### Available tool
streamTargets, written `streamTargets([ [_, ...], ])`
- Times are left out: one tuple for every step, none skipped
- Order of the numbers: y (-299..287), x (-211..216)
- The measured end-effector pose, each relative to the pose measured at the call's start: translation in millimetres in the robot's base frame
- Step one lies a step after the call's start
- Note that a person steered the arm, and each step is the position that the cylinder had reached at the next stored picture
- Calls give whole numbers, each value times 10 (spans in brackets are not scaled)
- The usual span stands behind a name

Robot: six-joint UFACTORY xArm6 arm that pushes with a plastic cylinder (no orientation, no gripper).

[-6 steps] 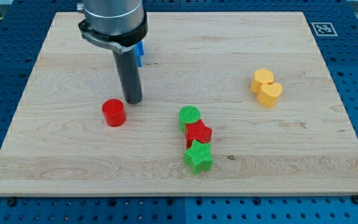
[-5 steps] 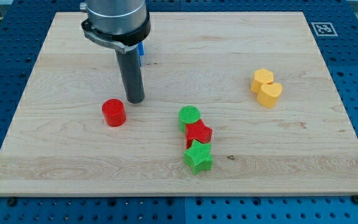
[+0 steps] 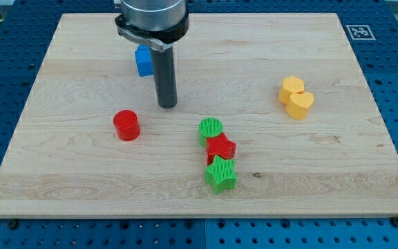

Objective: Move your arm to the center of the board

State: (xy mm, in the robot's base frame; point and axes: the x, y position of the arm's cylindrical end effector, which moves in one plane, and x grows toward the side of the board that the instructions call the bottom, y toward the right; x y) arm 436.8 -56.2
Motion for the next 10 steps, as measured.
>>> streamTargets([
  [37,-45],
  [94,-75],
  [141,-116],
  [202,-165],
  [265,-211],
  [354,-262],
  [447,-305],
  [551,-350],
  [628,-360],
  [651,-385],
])
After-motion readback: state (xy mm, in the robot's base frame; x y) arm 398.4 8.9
